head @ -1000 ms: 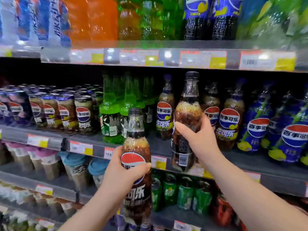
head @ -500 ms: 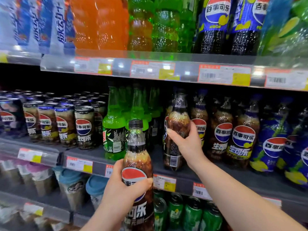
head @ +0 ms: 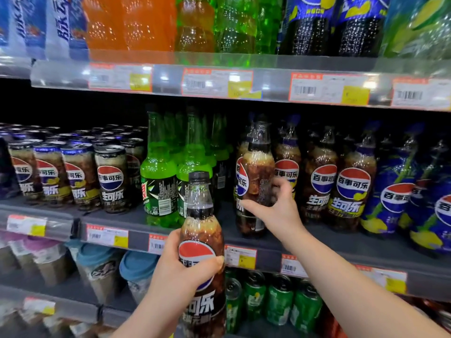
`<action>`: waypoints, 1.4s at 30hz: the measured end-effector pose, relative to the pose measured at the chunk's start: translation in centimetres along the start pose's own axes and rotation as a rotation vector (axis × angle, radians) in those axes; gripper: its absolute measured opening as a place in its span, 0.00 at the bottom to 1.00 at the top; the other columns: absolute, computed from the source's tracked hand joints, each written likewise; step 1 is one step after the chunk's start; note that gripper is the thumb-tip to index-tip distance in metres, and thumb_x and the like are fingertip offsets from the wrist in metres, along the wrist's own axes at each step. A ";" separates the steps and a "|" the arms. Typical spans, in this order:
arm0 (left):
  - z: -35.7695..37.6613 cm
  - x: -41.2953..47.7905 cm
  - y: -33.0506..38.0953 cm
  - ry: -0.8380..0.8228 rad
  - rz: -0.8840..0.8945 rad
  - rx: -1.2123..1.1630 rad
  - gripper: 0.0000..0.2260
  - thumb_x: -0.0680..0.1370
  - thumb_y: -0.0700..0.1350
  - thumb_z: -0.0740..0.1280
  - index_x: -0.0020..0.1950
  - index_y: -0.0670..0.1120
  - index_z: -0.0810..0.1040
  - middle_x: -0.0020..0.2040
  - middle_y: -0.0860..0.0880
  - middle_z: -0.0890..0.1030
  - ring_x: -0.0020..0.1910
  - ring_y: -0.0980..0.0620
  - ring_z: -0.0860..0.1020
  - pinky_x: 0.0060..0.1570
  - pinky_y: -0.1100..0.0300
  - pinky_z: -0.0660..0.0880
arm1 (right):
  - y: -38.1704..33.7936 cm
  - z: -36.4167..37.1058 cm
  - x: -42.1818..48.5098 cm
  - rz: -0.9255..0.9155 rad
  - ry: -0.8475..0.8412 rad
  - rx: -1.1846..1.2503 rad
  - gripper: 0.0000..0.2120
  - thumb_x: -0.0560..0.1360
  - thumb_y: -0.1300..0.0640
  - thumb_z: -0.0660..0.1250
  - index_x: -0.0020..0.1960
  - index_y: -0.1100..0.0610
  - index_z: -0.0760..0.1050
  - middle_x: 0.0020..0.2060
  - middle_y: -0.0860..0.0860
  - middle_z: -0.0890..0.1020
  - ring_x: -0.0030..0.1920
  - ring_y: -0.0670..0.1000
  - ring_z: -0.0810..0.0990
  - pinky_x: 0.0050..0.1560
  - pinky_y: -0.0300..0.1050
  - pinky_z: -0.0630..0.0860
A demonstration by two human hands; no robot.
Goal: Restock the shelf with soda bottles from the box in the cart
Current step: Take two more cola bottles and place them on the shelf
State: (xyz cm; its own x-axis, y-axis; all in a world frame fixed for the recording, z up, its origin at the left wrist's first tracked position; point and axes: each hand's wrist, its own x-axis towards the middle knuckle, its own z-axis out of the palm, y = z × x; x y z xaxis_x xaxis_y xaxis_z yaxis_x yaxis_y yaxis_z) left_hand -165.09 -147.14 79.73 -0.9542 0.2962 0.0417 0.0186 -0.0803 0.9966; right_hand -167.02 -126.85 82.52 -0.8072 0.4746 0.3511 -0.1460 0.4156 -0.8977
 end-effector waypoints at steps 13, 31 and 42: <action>-0.6 0.5 0.2 -0.003 0.005 -0.023 0.23 0.59 0.47 0.77 0.47 0.59 0.69 0.44 0.53 0.78 0.41 0.56 0.78 0.34 0.65 0.72 | -0.1 -0.3 -0.4 0.073 -0.105 0.034 0.27 0.66 0.58 0.75 0.59 0.47 0.66 0.45 0.37 0.74 0.46 0.36 0.73 0.43 0.30 0.69; -0.4 1.3 0.4 -0.079 0.028 -0.022 0.26 0.54 0.48 0.75 0.49 0.58 0.71 0.45 0.50 0.81 0.43 0.52 0.80 0.37 0.60 0.74 | 0.9 0.3 -0.3 0.095 -0.125 -0.139 0.30 0.65 0.54 0.77 0.64 0.53 0.70 0.55 0.46 0.78 0.57 0.48 0.76 0.62 0.46 0.73; 2.4 0.5 -0.1 -0.162 0.033 -0.067 0.27 0.52 0.47 0.76 0.49 0.57 0.73 0.39 0.51 0.84 0.37 0.54 0.83 0.35 0.62 0.76 | -2.2 -4.0 -2.8 0.047 0.034 -0.118 0.13 0.73 0.49 0.68 0.56 0.48 0.72 0.53 0.46 0.77 0.49 0.45 0.77 0.52 0.41 0.73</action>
State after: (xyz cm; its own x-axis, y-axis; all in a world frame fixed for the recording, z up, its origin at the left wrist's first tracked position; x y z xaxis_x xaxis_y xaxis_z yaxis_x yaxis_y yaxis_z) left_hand -164.84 -144.68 79.83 -0.8926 0.4416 0.0906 0.0241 -0.1540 0.9878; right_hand -162.16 -126.03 84.62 -0.7915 0.5206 0.3202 -0.0388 0.4800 -0.8764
